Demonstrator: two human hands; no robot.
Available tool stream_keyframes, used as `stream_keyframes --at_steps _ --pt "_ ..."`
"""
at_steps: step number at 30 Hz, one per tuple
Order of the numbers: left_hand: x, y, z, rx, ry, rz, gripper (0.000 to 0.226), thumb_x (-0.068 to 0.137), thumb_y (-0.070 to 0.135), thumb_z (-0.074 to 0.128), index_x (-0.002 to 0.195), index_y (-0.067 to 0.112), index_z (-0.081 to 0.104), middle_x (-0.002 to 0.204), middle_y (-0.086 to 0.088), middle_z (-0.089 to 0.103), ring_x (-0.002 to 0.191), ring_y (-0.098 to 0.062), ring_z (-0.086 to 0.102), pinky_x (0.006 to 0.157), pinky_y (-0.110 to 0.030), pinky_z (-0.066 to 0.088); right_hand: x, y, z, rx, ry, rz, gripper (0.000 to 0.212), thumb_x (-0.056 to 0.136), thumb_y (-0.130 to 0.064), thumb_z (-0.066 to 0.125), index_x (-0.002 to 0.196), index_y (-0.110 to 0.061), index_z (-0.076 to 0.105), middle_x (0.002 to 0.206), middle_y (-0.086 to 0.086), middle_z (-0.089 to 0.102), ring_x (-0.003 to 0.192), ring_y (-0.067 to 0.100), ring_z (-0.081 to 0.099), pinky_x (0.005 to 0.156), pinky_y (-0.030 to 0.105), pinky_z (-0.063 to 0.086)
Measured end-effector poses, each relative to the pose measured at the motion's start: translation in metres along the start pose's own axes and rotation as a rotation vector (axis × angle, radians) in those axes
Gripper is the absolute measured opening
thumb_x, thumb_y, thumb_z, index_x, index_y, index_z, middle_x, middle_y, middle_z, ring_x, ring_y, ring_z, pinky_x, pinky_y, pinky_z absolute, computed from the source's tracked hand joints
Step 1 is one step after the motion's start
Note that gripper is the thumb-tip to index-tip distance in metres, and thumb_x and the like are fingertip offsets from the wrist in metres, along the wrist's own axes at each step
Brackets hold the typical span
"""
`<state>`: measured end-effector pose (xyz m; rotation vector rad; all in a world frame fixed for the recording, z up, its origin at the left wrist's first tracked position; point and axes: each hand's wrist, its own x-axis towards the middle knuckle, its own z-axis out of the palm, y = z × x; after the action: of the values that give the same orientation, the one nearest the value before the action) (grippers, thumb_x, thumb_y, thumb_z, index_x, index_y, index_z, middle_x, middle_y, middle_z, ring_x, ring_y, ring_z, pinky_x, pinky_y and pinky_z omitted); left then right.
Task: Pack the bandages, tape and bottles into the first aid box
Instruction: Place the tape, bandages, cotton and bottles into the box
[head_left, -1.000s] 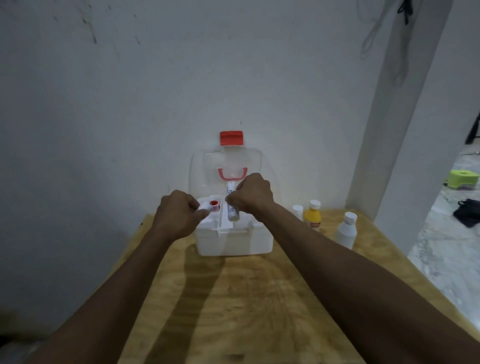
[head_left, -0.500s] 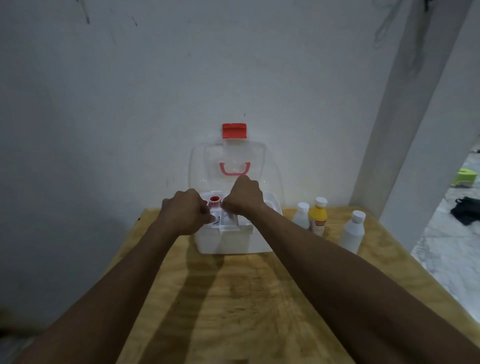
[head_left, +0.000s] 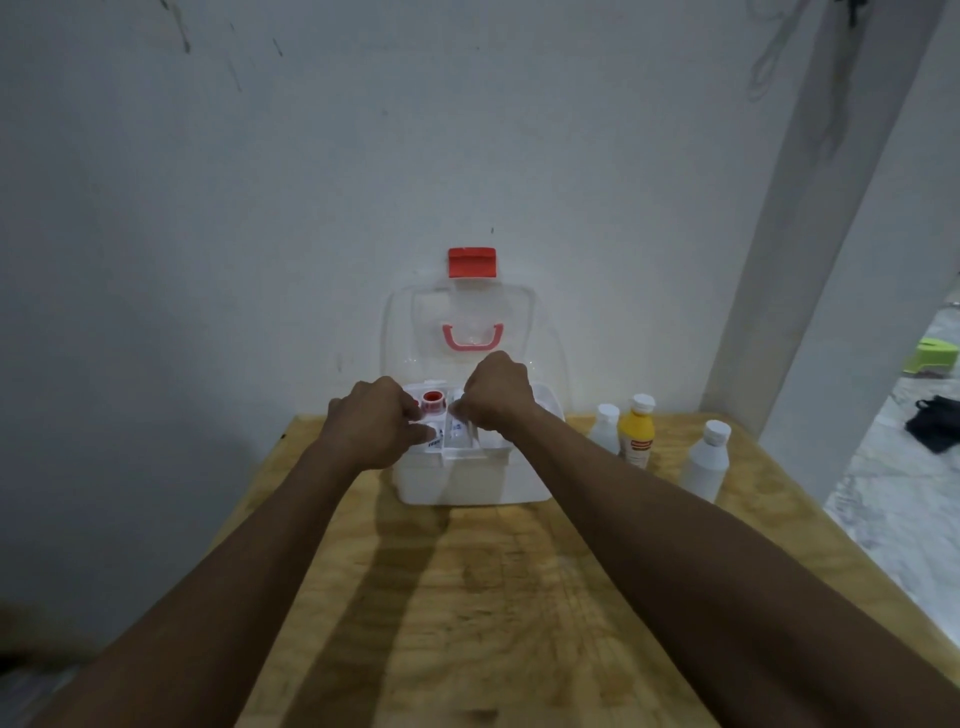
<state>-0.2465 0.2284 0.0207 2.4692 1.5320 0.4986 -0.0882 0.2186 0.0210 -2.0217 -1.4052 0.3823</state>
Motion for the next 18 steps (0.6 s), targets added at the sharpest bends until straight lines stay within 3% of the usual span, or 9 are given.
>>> stream_keyframes --at_steps 4,6,9,13,15,18 --pt "-0.007 0.003 -0.003 -0.026 0.082 0.03 0.042 0.082 0.043 0.073 0.116 0.018 0.072 0.111 -0.005 0.074 0.099 -0.024 0.067 0.089 -0.045 0.053 -0.008 0.001 -0.016 0.061 0.011 -0.013 0.026 0.074 -0.013 0.082 0.08 -0.003 0.059 0.07 0.007 0.056 0.067 0.022 0.06 0.053 0.026 0.048" --pt "-0.012 0.007 -0.005 -0.034 0.137 0.068 0.039 0.084 0.041 0.072 0.113 0.015 0.073 0.109 -0.006 0.074 0.095 -0.023 0.068 0.085 -0.043 0.055 -0.018 0.001 -0.03 0.114 0.009 -0.022 0.029 0.072 -0.013 0.084 0.086 0.003 0.064 0.076 0.01 0.064 0.076 0.027 0.069 0.069 0.035 0.06" --pt "-0.023 0.017 -0.005 -0.076 0.223 0.125 0.035 0.086 0.039 0.07 0.108 0.013 0.075 0.103 -0.006 0.076 0.084 -0.018 0.068 0.076 -0.033 0.053 -0.041 0.005 -0.058 0.179 0.009 -0.032 0.027 0.076 -0.01 0.083 0.094 0.002 0.069 0.086 0.019 0.073 0.081 0.031 0.074 0.077 0.044 0.062" --pt "-0.045 0.045 0.0 -0.167 0.343 0.168 0.029 0.085 0.037 0.07 0.101 0.014 0.077 0.091 -0.001 0.077 0.079 -0.015 0.068 0.076 -0.027 0.048 -0.072 0.025 -0.099 0.255 0.022 -0.009 0.013 0.079 -0.005 0.079 0.087 0.0 0.069 0.079 0.02 0.073 0.069 0.026 0.075 0.06 0.033 0.063" --pt "-0.058 0.066 0.006 -0.209 0.328 0.189 0.028 0.084 0.036 0.071 0.1 0.014 0.077 0.086 0.001 0.076 0.075 -0.012 0.067 0.077 -0.027 0.049 -0.085 0.042 -0.115 0.253 0.032 0.015 0.013 0.078 -0.007 0.08 0.086 -0.004 0.07 0.073 0.013 0.072 0.059 0.017 0.072 0.049 0.023 0.058" --pt "-0.074 0.098 0.023 -0.282 0.234 0.198 0.028 0.084 0.035 0.072 0.103 0.015 0.076 0.087 0.0 0.074 0.072 -0.009 0.062 0.075 -0.028 0.051 -0.102 0.074 -0.135 0.203 0.049 0.048 0.011 0.079 -0.009 0.08 0.084 -0.006 0.072 0.071 0.01 0.072 0.054 0.013 0.069 0.045 0.018 0.052"
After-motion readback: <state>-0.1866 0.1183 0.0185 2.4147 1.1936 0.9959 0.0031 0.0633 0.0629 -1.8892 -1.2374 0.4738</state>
